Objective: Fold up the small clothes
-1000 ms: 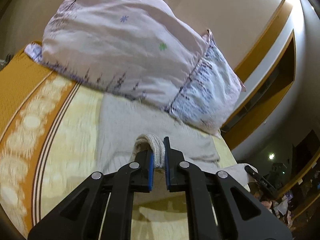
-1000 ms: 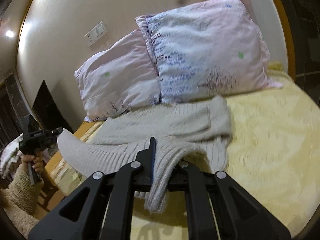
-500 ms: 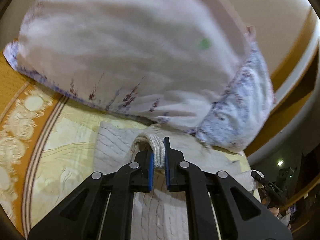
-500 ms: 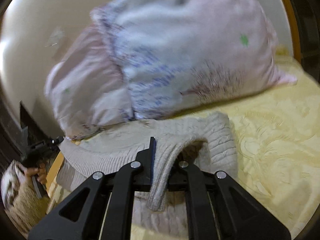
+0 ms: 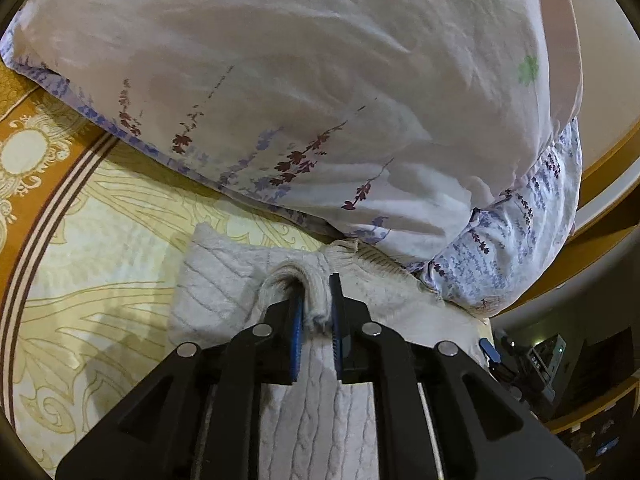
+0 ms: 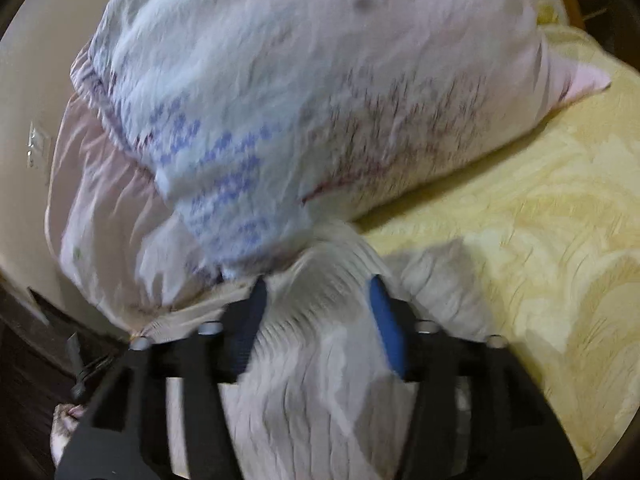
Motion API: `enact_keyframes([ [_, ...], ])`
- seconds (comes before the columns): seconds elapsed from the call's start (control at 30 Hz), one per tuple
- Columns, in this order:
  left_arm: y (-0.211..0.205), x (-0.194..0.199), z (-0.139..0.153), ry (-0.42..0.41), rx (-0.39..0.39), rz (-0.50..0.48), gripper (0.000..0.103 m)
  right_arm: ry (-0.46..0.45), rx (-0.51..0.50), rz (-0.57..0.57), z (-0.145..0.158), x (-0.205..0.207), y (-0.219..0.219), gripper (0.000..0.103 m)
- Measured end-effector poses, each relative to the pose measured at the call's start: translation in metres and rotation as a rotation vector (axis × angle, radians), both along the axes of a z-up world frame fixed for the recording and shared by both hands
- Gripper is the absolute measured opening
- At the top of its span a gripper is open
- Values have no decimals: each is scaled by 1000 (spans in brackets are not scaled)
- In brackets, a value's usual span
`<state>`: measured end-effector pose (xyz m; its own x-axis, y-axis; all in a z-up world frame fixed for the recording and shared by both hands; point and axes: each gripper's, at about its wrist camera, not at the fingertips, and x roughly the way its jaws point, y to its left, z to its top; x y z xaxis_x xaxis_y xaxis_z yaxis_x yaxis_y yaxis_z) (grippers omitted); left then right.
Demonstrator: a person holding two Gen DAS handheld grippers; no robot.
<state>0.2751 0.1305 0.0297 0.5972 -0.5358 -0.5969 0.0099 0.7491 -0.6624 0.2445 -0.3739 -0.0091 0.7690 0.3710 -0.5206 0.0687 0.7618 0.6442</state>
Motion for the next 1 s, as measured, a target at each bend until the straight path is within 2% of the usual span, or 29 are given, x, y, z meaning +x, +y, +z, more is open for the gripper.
enact_keyframes([
  [0.1, 2, 0, 5, -15, -16, -1, 17, -1, -14, -14, 3, -6, -6, 55],
  [0.17, 5, -3, 11, -47, -33, 1, 18, -18, -42, -19, 7, -19, -11, 48],
  [0.3, 16, -16, 25, -144, -6, 58, 49, -17, -78, -15, 8, -43, -24, 41],
  [0.37, 19, -17, 28, -146, 5, 59, 50, -17, -105, -6, 9, -50, -27, 40],
  [0.53, 5, -9, 24, -73, 109, 11, 50, -26, -193, 69, 20, -33, -7, 40],
  [0.67, -13, -1, 18, -32, 211, -35, 50, 28, -287, 120, 14, 3, 15, 40],
  [0.8, -21, 5, 12, 2, 277, -44, 51, 86, -324, 124, 1, 22, 21, 40],
  [0.93, -26, 10, 8, 34, 315, -50, 51, 118, -394, 152, -5, 26, 29, 23],
  [1.0, -26, 11, 5, 42, 310, -46, 51, 118, -404, 129, -4, 26, 26, 20],
])
